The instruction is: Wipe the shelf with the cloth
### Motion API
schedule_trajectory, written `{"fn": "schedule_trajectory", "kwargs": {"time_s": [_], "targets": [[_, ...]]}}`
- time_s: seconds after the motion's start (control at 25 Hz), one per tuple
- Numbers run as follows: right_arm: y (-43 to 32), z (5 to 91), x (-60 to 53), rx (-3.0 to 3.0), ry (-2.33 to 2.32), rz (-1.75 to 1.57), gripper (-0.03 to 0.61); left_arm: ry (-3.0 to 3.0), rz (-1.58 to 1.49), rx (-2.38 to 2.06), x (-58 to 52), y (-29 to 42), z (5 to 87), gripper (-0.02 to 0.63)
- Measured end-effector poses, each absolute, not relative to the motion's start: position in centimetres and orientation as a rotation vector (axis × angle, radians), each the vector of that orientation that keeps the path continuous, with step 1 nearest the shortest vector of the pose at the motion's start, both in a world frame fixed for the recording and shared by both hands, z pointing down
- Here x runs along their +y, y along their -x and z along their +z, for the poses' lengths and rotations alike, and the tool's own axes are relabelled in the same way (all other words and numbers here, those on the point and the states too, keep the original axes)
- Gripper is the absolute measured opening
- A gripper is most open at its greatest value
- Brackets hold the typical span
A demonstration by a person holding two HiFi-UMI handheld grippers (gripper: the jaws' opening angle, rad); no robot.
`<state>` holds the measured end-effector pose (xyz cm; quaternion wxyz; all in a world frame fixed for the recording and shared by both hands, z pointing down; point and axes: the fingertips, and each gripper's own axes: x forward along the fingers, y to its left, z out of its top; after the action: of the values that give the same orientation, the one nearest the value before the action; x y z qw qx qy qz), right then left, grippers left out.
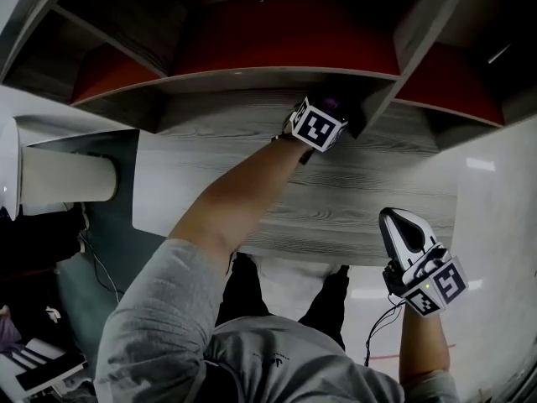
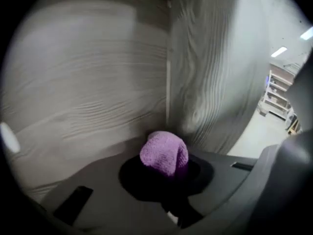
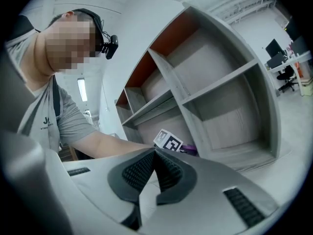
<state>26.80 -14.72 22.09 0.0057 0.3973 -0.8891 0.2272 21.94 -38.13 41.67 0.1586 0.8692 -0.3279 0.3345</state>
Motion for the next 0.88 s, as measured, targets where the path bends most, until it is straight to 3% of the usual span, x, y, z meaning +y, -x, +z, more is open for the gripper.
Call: {"fn": "schedule_trajectory", "kwargs": {"time_s": [0.12,0.32,0.44,0.64,0.88], "targets": [[-21.8,22.1,-15.1,-2.814,-1.151,0.723,0.014,-2.412,0.975,-1.072,-37.4,-12.6,40.6,0.075],[-10.6,20.7,-17.0,-2.9,-0.916,0.711,0.014,-2.175,1.097,-1.464,-35.8,11.7,39.2,0.074],[-4.4,20.1,-17.2,-2.925,-0.81,0.709,0.014,-2.032,1.117,-1.637,-34.3,22.6,38.9,0.073],[2.4,20.0,-17.4,-2.926,-0.682,0.708,0.014,-1.948,1.132,-1.835,-34.0,30.1,39.6,0.074],[5.2,20.6,-17.1,-2.904,-0.628,0.718,0.014,-1.901,1.264,-1.888,-36.2,31.8,41.4,0.074]]}}
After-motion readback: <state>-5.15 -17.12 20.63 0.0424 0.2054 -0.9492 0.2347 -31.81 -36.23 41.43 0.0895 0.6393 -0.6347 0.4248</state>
